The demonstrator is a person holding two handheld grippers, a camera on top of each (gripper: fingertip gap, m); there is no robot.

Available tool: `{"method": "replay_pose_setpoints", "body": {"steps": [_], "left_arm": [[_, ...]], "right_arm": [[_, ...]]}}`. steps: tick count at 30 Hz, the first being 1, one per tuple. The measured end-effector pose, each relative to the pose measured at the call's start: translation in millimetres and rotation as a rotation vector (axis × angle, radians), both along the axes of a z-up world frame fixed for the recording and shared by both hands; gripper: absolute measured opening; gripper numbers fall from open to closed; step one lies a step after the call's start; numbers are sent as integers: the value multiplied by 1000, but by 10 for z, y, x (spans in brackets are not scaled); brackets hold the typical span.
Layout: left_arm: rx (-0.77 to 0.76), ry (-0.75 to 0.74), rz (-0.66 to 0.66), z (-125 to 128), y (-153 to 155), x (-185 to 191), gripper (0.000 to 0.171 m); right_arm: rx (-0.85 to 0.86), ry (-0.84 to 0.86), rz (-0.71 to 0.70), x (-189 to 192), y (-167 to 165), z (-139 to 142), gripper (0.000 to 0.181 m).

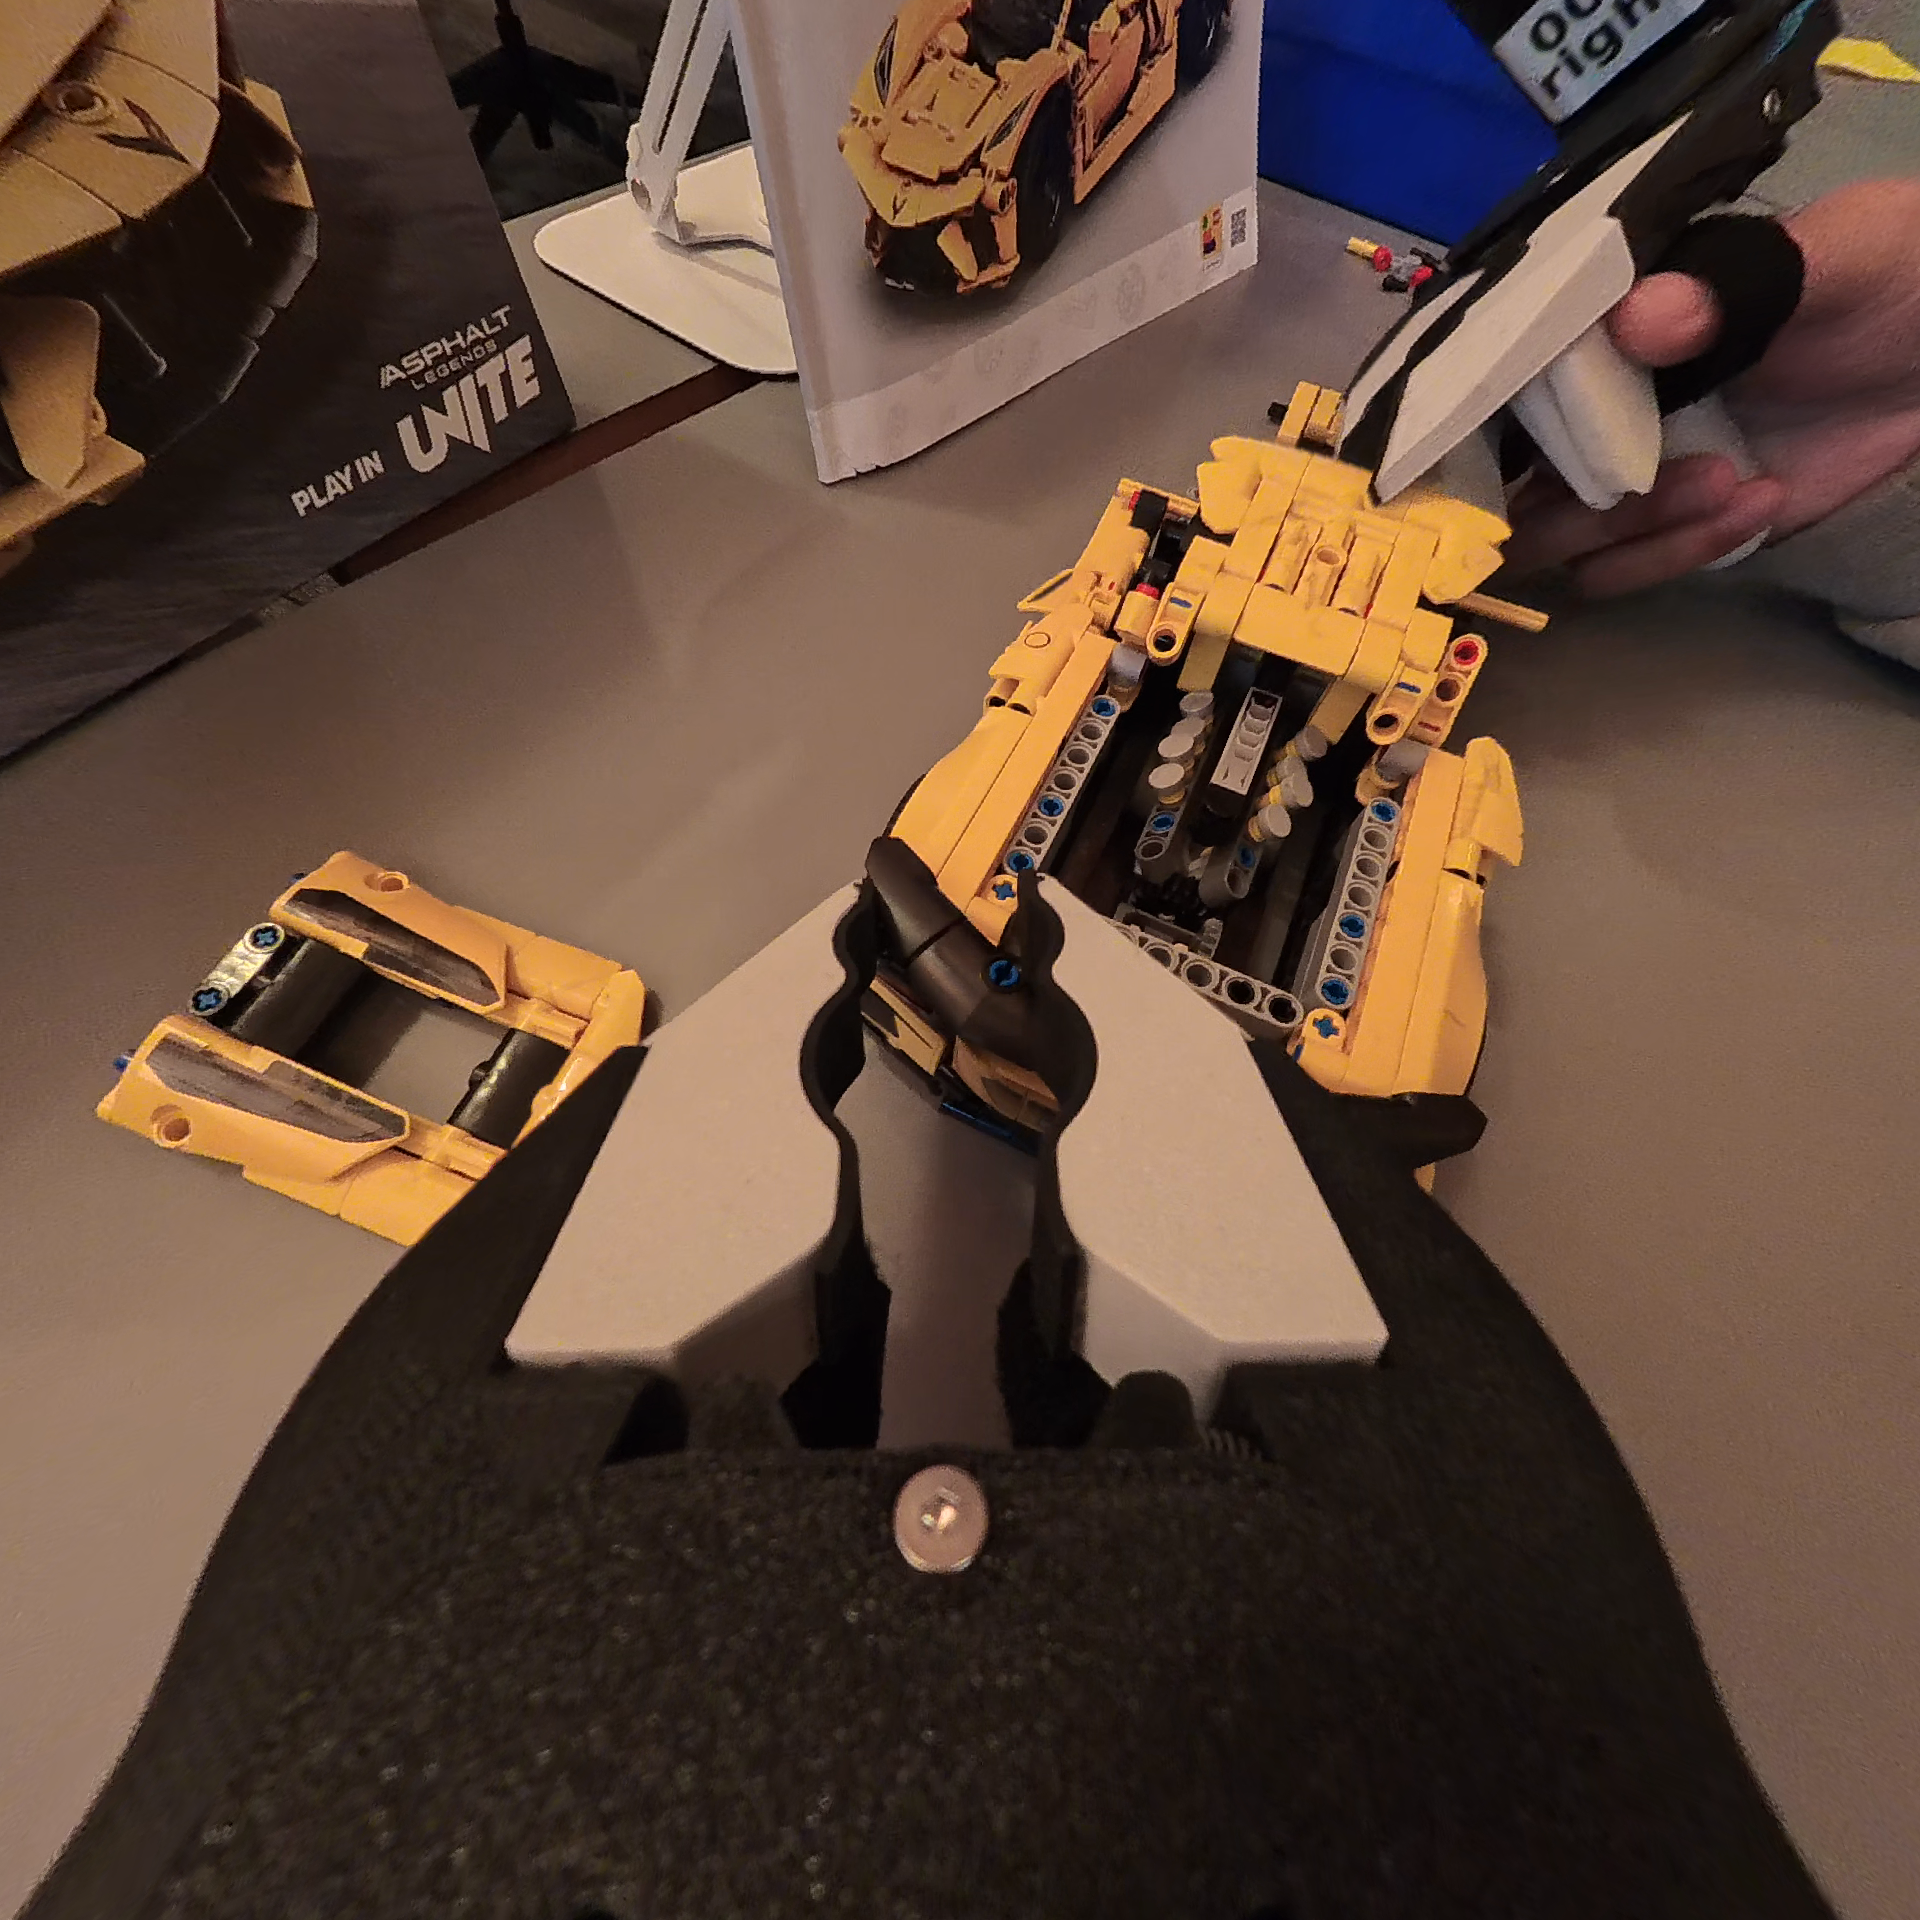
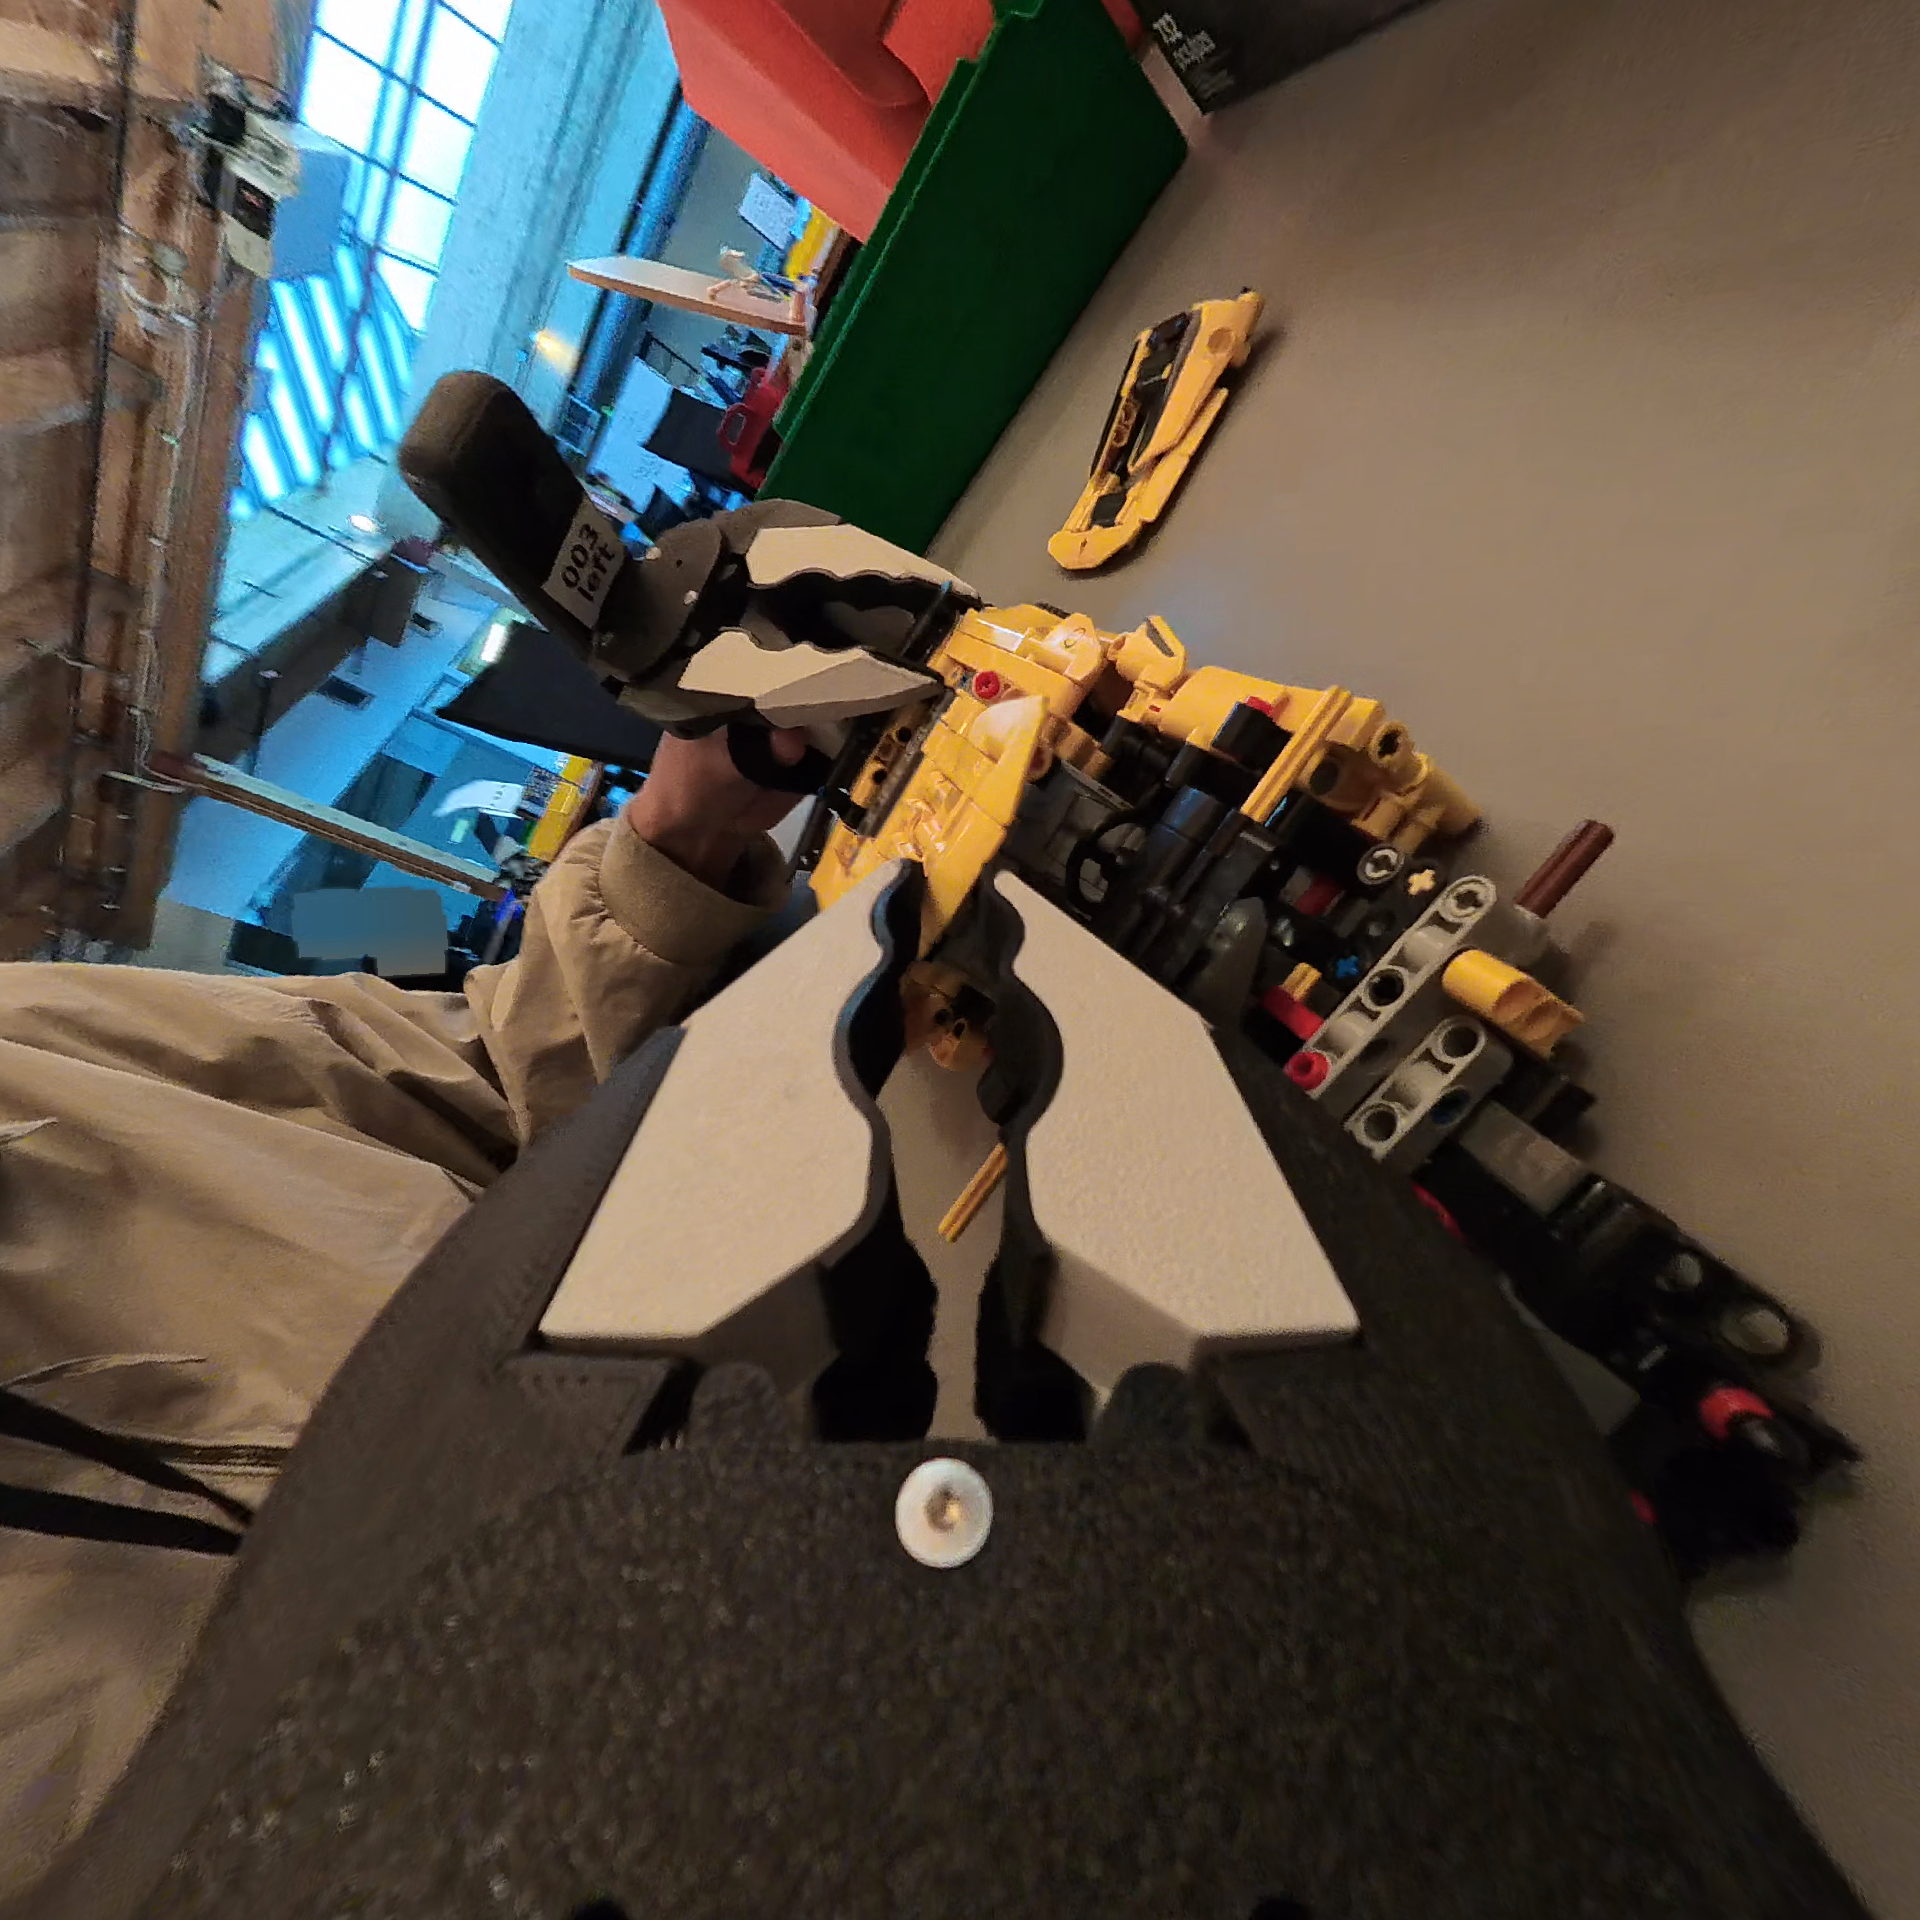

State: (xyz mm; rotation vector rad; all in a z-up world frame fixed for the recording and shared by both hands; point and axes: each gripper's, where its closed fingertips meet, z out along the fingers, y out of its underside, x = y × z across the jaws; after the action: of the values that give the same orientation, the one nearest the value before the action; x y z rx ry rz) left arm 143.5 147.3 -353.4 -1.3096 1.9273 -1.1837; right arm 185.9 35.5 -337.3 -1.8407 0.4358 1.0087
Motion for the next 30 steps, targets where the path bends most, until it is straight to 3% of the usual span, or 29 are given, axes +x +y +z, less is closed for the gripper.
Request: {"method": "replay_pose_setpoints", "body": {"steps": [4, 8, 11, 12, 14, 16, 18, 23, 26, 30], "left_arm": [[-9, 7, -3, 28, 19, -15, 36], [-49, -141, -84, 421, -123, -156, 66], [26, -170, -201, 500, -418, -250, 67], [71, -150, -223, 460, -495, -239, 67], [139, -83, -235, 350, -587, -174, 66], [158, -7, -254, 244, -647, -113, 44], [152, 59, -311, 145, -749, -95, 19], [271, 107, -318, 36, -757, 35, 19], [325, 95, -299, 8, -725, 137, 12], [297, 68, -322, 12, -810, 189, 0]], "right_arm": [[-90, -72, 5, -2, -66, -35, 17], [-115, -125, -18, 57, -199, 50, 37], [-101, -463, -39, 126, -242, 45, 37], [-80, -550, -36, 102, -222, 53, 45], [-53, -565, -44, 22, -141, 79, 54], [-63, -502, -44, -33, -67, 61, 47], [-71, -489, -50, -61, -9, 48, 52], [-174, -646, -60, -5, -65, -22, 49], [-166, -610, -47, -28, -60, -35, 32], [-163, -540, -47, -27, -42, -73, 27]]}}
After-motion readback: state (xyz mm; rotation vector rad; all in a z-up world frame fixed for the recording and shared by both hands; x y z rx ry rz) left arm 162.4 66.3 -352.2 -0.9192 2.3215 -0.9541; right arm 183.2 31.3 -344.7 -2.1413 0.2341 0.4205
